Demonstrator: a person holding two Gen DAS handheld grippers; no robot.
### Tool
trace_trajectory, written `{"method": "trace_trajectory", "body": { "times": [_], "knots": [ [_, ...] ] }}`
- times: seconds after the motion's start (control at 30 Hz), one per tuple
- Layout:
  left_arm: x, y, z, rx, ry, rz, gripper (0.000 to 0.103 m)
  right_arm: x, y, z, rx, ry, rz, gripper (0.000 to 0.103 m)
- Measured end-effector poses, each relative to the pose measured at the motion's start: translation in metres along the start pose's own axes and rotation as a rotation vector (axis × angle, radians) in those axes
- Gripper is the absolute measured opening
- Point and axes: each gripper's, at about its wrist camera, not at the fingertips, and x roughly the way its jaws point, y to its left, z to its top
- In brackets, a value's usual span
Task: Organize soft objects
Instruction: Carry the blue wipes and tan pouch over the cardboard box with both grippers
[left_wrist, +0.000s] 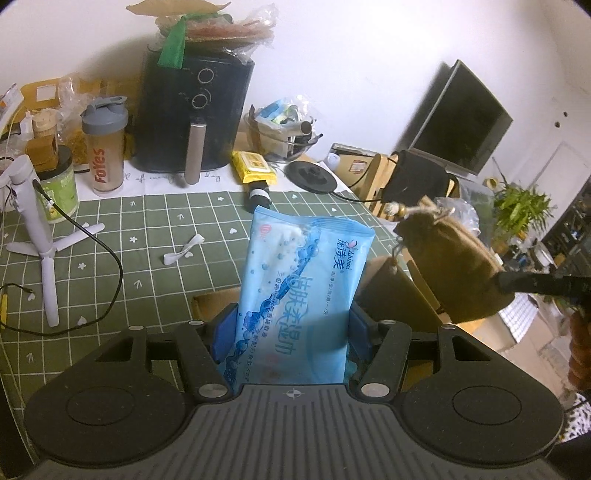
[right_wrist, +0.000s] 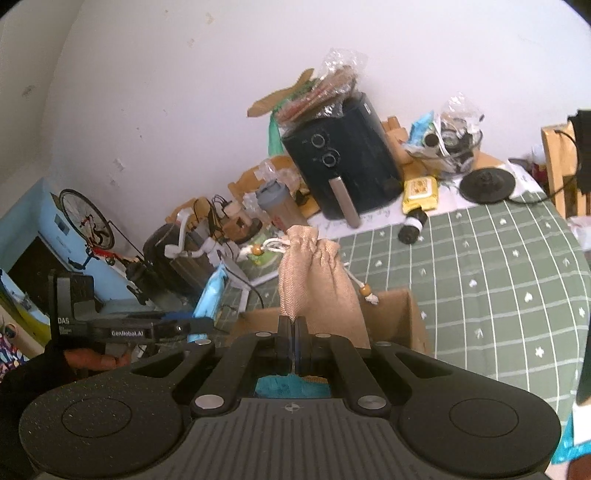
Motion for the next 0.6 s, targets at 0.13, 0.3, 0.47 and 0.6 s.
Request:
{"method": "trace_trajectory", "body": {
  "times": [0.13, 0.3, 0.47, 0.6],
  "knots": [
    [-0.002, -0.002, -0.001, 0.005, 0.005, 0.001, 0.06, 0.013, 0.0, -0.006, -0.014, 0.019, -0.013, 0.004],
    [-0.005, -0.004, -0.003, 0.007, 0.007, 0.007, 0.06, 0.033, -0.007, -0.019, -0.016, 0.06, -0.041, 0.004],
    [-0.006, -0.006, -0.008, 0.003, 0.017, 0.008, 0.06, 0.063, -0.017, -0.031, -0.003, 0.152, -0.125, 0.032],
    [-0.007, -0.009, -0.008, 0.004, 0.018, 0.001, 0.06, 0.064, -0.012, -0.037, -0.048, 0.121, -0.135, 0.099]
  ]
}}
